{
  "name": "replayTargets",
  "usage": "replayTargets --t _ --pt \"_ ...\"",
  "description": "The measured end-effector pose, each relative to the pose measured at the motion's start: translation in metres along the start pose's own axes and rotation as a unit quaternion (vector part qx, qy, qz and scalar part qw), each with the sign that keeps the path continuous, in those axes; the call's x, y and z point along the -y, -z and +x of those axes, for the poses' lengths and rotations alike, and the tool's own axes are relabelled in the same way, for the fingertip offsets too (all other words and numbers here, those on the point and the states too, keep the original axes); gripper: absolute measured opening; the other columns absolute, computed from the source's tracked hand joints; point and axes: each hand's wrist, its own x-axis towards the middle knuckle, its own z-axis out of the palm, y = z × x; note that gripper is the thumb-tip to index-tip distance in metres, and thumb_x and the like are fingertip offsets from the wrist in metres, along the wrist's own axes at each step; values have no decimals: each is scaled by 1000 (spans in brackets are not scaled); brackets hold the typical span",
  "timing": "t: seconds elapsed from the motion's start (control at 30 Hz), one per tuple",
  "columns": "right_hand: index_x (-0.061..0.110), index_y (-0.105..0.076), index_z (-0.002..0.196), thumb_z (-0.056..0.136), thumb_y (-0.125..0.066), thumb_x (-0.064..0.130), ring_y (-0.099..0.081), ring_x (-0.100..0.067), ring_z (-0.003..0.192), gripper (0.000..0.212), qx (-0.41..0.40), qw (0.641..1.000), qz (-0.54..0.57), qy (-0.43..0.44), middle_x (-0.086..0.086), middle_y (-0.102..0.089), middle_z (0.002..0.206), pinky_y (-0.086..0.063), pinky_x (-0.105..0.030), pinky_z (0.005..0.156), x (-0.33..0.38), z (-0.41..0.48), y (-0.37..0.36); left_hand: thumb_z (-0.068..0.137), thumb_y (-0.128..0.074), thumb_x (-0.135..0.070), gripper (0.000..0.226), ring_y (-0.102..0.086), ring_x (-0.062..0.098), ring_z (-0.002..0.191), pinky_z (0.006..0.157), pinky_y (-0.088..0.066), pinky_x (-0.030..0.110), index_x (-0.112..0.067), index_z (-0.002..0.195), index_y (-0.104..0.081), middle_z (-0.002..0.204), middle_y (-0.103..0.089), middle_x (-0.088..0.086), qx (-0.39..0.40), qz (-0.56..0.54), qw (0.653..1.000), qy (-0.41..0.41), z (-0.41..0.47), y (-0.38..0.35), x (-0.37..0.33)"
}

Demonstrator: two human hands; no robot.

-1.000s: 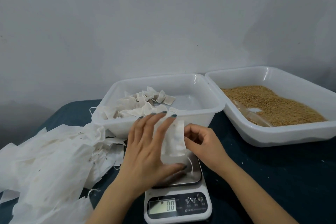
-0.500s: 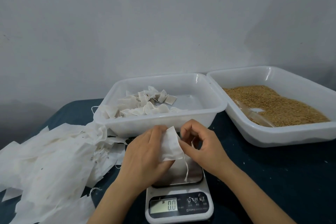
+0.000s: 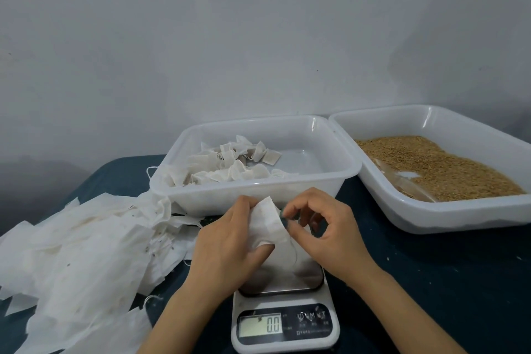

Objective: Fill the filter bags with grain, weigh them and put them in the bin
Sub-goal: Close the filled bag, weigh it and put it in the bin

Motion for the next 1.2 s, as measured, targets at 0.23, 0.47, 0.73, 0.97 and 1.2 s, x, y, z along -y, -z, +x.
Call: replayTargets --t 0.23,0.47,0.73,0.97,1.2 --pt "15 -74 98 88 -65 39 -62 -12 71 27 63 997 -33 19 14 -67 85 -52 -27 60 -2 -4 -2 77 -62 -45 40 -61 10 72 55 -44 28 -25 108 -46 87 -56 -19 -1 -18 1000 -10 -1 1 -3" --pt "23 -66 96 96 -53 45 -56 -12 63 26 49 995 -90 18 14 -62 81 -49 -34 58 -9 -5 -5 72 -68 -41 49 -59 12 83 68 -41 22 -19 115 -55 96 -61 -10 -7 0 1000 -27 0 1 -2" --pt "26 -64 103 102 -42 47 -62 -6 71 30 32 989 -134 49 13 -65 82 -49 -25 58 -8 -5 -4 76 -53 -45 47 -59 14 91 70 -46 26 -20 116 -59 103 -60 -8 0 -2 1000 -26 0 3 -1" --pt "21 -70 105 93 -64 43 -50 13 69 25 -9 987 -126 104 24 -59 92 -37 -2 67 -6 -4 -6 81 -50 -44 42 -55 11 94 65 -45 26 -20 114 -59 106 -57 -10 15 -8 1000 -25 0 -2 2" --pt "18 -73 94 96 -63 37 -57 0 69 21 -26 989 -100 102 14 -68 87 -41 -11 61 -6 -1 -3 80 -58 -36 40 -57 14 93 66 -50 33 -20 116 -59 105 -56 -10 26 -20 999 -32 -1 -3 2"
